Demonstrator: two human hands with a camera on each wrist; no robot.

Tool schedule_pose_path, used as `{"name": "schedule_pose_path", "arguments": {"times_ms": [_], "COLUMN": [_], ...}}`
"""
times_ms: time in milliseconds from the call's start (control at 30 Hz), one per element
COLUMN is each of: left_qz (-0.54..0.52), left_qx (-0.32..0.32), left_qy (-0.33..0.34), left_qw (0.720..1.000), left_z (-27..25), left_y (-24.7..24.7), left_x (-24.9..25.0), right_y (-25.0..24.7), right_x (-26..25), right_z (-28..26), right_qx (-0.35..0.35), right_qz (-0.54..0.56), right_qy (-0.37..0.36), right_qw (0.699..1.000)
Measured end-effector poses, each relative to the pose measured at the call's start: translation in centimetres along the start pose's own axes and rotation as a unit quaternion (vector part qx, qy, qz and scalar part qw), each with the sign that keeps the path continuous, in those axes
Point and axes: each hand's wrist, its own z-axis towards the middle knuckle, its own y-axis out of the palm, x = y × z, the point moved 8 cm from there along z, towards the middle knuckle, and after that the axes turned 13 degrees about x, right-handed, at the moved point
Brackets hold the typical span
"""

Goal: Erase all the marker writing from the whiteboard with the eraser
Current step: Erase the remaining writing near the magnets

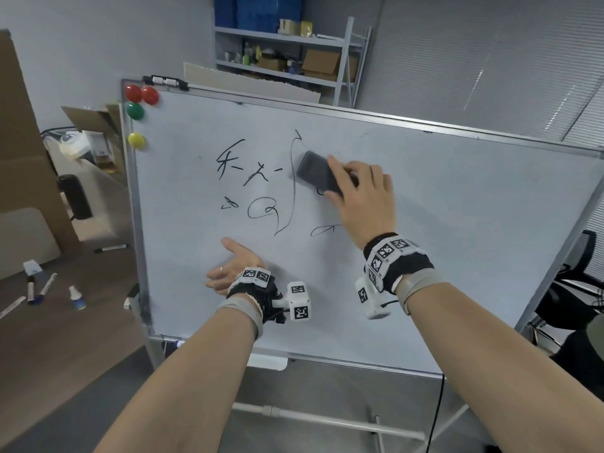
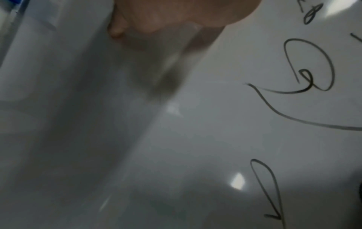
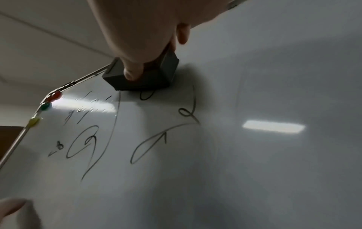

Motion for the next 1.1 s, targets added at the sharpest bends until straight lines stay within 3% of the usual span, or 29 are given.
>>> {"name": "schedule_pose_path", "arguments": {"times_ms": [100, 167, 267, 467, 533, 667, 733, 833, 900, 1033, 1100], "left_qz": [-0.001, -0.003, 0.005, -0.001, -0.006, -0.012, -0.011, -0.005, -0.004, -0.01, -0.013], "left_qx": [0.0, -0.003, -0.009, 0.005, 0.006, -0.003, -0.003, -0.002, 0.001, -0.017, -0.029], "left_qy": [0.004, -0.001, 0.012, 0.016, 0.014, 0.004, 0.008, 0.016, 0.009, -0.002, -0.004], "left_qw": [1.0, 1.0, 1.0, 1.0, 1.0, 1.0, 1.0, 1.0, 1.0, 1.0, 0.999], "left_z": [0.4, 0.3, 0.2, 0.7, 0.4, 0.0, 0.1, 0.5, 0.8, 0.0, -0.2], "left_y": [-0.1, -0.2, -0.1, -0.3, -0.4, -0.4, -0.4, -0.4, -0.4, -0.3, -0.3], "left_x": [0.6, 0.7, 0.8, 1.2, 1.2, 1.0, 1.0, 1.0, 0.9, 0.5, 0.3], "right_y": [-1.8, -2.8, -2.0, 0.3, -0.2, -1.9, -1.7, -0.6, -0.4, -1.9, -2.1], "right_x": [4.1, 6.0, 4.9, 0.2, 1.2, 4.4, 4.0, 1.8, 1.4, 4.2, 4.9], "right_z": [1.1, 1.5, 1.2, -0.6, -0.6, -2.2, -3.5, -5.6, -6.5, -6.9, -7.2], "right_qx": [0.085, 0.116, 0.081, 0.0, 0.016, 0.061, 0.043, -0.013, -0.03, 0.041, 0.054], "right_qz": [-0.044, -0.067, -0.069, -0.031, -0.047, -0.062, -0.052, 0.004, 0.007, -0.036, -0.034], "right_qy": [0.151, 0.205, 0.176, 0.026, 0.058, 0.201, 0.187, 0.085, 0.055, 0.165, 0.188], "right_qw": [0.984, 0.97, 0.979, 0.999, 0.997, 0.976, 0.98, 0.996, 0.998, 0.985, 0.98]}}
